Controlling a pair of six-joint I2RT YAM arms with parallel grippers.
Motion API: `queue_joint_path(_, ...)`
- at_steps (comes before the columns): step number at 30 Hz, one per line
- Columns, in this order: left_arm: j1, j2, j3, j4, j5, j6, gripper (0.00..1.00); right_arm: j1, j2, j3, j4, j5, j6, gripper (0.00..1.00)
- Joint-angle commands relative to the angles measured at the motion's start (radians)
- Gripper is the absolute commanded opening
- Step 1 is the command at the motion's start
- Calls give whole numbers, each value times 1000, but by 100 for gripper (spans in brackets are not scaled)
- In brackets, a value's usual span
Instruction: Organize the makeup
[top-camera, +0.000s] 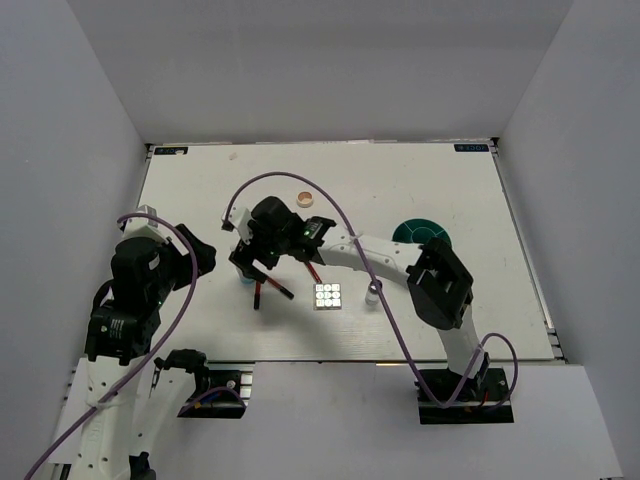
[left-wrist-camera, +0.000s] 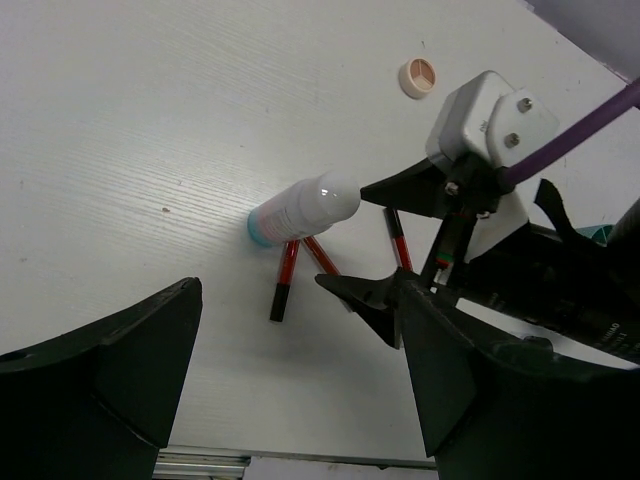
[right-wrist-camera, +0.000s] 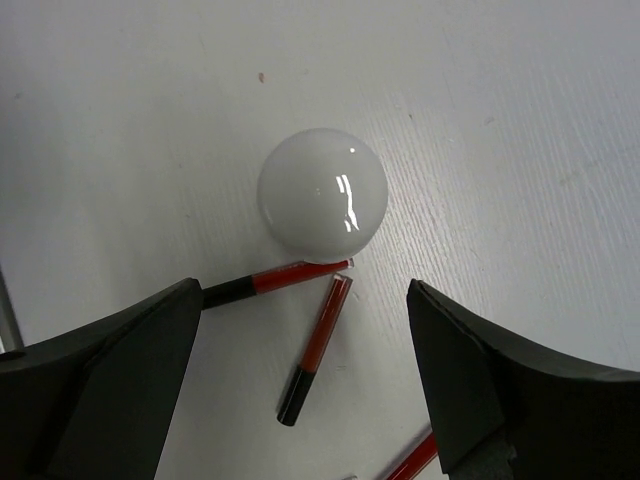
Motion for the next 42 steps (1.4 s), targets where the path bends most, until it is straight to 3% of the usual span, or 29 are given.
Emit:
queue_joint_path(1, -1, 4, -5, -1, -3, 4, 90, 8, 24, 66, 44, 81, -6, 89)
queue_joint_path(12, -1, 35, 25, -16, 3, 12, 90, 16, 128, 163, 79, 24, 18, 89)
queue_joint_path(22, -1, 15, 24, -34, -1, 1, 90, 7, 133, 152, 107, -43, 3, 57)
queue_joint_path(25, -1, 20, 38, -44, -7, 6, 90, 5, 131, 152, 116, -53, -2, 33)
queue_joint_path(26, -1, 20, 42, -45, -9, 6, 90, 7, 130, 154, 119, -53, -6, 15)
queue_joint_path(28, -1, 12, 45, -45, -4, 6, 90, 4, 119, 154, 119, -45, -8, 0)
queue_joint_path(38, -1, -37, 7, 64, 201, 35, 86, -68, -45, 203, 118, -10, -46, 0)
queue_joint_path(42, -1, -34, -2, 101, 275, 46, 84, -131, -161, 131, 99, 22, -78, 0)
